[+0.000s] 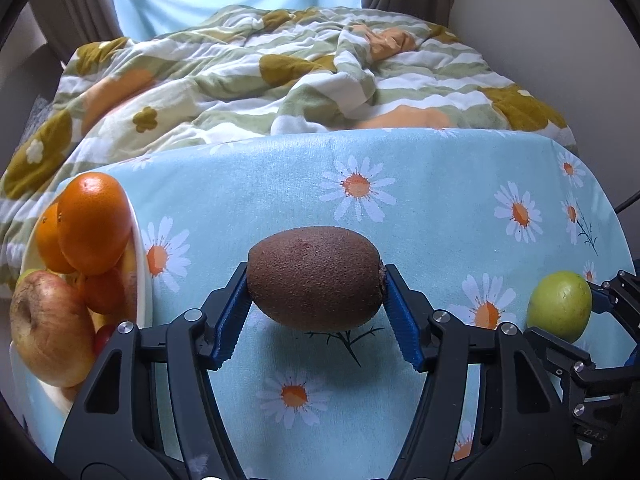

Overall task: Organize fruits
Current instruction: 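Carry the kiwi into the bowl and open the left gripper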

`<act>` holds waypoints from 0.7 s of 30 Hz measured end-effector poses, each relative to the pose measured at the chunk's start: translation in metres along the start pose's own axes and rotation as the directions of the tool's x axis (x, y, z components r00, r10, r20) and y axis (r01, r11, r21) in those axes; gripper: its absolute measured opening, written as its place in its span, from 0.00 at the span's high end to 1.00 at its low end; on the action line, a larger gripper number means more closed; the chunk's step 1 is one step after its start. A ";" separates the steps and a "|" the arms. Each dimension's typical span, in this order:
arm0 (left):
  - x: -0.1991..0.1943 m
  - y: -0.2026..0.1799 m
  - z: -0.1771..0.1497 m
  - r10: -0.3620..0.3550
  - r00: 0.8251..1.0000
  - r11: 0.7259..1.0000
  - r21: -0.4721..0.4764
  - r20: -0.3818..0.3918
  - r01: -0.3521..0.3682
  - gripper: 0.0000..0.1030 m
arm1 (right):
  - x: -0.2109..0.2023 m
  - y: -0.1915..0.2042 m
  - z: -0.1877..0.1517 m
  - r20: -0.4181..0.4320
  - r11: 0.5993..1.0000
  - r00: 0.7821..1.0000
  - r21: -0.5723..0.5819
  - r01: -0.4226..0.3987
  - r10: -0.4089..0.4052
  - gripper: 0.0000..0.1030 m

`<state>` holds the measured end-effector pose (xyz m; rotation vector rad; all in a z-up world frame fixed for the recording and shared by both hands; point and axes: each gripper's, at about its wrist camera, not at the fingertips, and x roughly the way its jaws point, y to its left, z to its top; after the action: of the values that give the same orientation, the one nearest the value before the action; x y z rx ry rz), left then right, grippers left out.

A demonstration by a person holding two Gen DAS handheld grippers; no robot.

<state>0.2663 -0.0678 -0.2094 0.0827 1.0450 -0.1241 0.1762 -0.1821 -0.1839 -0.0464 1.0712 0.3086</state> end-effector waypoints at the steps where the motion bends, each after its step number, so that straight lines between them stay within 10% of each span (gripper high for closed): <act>1: -0.003 0.000 -0.001 0.000 1.000 1.000 -0.003 0.006 0.000 0.34 | -0.002 0.000 0.000 0.005 1.000 1.000 -0.002 0.000 0.000 0.51; 21: -0.110 0.037 -0.002 0.025 0.986 0.996 -0.091 0.167 -0.010 0.34 | -0.063 0.048 0.027 0.107 0.991 0.994 -0.135 -0.021 0.036 0.52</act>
<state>0.2154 -0.0240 -0.1148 -0.0002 0.8800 -0.0669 0.1586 -0.1453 -0.1105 -0.1324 0.9423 0.4042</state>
